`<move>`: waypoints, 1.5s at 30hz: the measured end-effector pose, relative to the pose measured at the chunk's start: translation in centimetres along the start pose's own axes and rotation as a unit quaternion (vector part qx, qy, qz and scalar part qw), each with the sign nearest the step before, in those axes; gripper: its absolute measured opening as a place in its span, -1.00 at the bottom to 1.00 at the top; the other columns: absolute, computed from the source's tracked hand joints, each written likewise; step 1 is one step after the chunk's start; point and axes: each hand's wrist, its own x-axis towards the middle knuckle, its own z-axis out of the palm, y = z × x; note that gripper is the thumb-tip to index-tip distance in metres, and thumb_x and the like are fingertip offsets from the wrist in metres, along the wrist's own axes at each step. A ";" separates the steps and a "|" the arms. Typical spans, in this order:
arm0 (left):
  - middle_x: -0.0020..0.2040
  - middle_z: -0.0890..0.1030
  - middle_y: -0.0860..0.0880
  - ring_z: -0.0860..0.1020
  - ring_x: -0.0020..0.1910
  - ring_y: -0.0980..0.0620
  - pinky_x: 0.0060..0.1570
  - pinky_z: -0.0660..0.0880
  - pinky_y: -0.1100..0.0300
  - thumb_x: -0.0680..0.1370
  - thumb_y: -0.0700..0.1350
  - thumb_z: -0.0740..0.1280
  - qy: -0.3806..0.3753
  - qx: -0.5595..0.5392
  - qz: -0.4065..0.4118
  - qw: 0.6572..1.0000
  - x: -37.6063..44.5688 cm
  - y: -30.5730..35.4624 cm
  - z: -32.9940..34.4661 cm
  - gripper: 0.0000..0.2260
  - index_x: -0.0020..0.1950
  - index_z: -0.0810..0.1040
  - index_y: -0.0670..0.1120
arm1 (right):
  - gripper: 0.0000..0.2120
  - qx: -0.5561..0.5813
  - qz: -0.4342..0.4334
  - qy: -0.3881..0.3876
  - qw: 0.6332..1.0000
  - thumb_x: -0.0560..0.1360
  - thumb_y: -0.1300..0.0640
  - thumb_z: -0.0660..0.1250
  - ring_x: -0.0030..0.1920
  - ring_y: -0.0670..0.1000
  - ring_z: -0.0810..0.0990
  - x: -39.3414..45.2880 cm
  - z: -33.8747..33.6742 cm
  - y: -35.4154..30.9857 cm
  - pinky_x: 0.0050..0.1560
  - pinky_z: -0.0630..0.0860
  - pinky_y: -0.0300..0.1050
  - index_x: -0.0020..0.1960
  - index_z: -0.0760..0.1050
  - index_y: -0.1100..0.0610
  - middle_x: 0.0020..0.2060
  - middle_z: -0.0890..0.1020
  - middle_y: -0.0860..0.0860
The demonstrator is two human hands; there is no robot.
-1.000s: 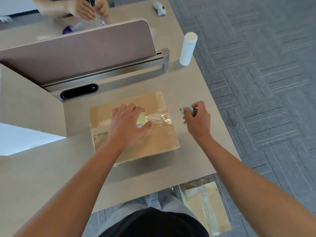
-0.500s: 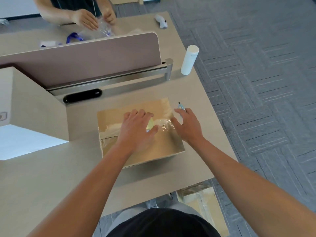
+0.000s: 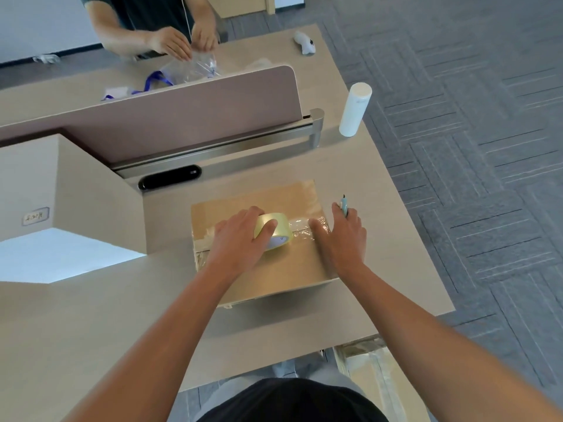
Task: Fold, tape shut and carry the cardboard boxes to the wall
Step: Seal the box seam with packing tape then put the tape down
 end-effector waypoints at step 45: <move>0.04 0.51 0.09 0.49 0.09 -0.03 0.19 0.42 -0.05 0.67 0.17 0.23 -0.037 -0.042 0.031 0.998 -0.7 -3.9 -1.6 -0.66 0.31 0.49 -0.01 | -0.27 -0.105 -0.120 0.122 0.980 0.50 -0.24 0.38 0.45 0.10 0.41 -2.5 1.3 -4.7 0.49 0.28 0.09 0.58 0.36 0.05 0.44 0.46 0.09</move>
